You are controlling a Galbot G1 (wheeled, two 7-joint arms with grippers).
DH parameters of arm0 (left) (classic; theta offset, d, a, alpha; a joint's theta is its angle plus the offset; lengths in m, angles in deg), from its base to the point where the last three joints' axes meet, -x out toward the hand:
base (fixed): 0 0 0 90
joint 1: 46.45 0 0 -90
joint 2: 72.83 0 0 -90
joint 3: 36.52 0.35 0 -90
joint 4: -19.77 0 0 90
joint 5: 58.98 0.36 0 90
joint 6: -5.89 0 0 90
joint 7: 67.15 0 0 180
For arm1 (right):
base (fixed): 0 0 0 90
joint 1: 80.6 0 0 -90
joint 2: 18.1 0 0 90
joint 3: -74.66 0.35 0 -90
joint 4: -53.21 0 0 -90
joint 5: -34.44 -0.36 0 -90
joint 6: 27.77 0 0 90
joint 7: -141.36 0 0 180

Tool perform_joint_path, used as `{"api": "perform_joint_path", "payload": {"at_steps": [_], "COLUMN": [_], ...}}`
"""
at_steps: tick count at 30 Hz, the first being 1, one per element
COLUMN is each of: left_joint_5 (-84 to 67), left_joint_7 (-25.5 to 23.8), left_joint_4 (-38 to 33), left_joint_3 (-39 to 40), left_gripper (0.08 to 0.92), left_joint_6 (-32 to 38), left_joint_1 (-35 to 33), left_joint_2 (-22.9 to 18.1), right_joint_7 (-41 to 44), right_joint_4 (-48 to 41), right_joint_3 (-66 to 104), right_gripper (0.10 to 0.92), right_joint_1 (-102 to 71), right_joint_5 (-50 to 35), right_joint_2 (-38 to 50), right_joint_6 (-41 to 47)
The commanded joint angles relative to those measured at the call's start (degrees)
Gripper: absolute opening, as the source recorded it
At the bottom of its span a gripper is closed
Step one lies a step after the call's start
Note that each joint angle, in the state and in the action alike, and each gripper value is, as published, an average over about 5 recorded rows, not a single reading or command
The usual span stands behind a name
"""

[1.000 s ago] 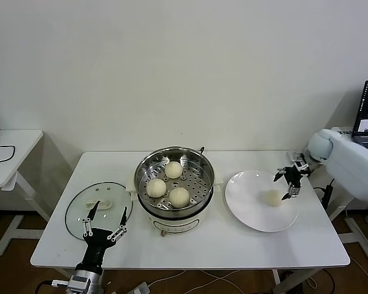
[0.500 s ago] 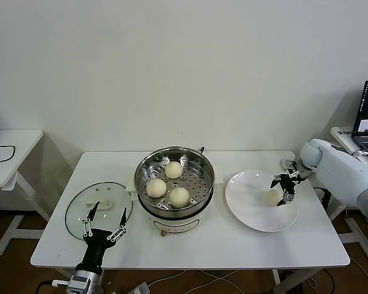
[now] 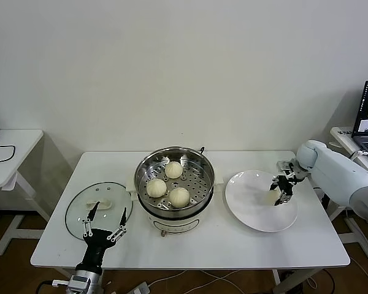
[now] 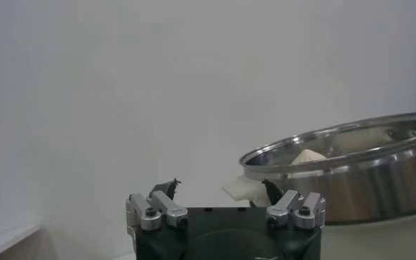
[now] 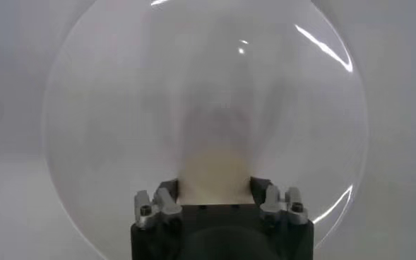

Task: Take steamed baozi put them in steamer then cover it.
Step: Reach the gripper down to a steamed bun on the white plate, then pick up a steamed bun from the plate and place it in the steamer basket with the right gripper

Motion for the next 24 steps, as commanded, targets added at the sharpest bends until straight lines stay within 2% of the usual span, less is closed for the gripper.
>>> {"api": "perform_joint_path", "payload": {"at_steps": [1,9,15,24], "left_joint_5": [-0.02,0.02,0.10,0.15], "left_joint_7": [0.02,0.08,0.09,0.12], "left_joint_4": [-0.31,-0.89,-1.48,-1.41], "left_joint_3": [0.20,0.67,0.82,1.13], "left_gripper": [0.823,0.823,0.823,0.823], "left_joint_6": [-0.18,-0.52,-0.59,-0.30], "left_joint_1": [0.13,0.26,-0.01,-0.09], "left_joint_2": [0.13,0.25,0.22,0.19], "right_joint_7": [4.02,11.83,10.60,6.08], "right_joint_4": [4.37,17.74,28.43,36.10], "right_joint_3": [-2.76,-14.39,-22.92,-27.67], "right_gripper": [0.654,0.653,0.653,0.653], "right_joint_1": [6.53,23.09,34.60,39.57], "right_joint_5": [-1.77,-11.71,-23.33,-30.97], "right_joint_2": [0.75,1.13,-2.11,-7.83], "right_joint_6": [0.97,7.03,12.78,16.86]}}
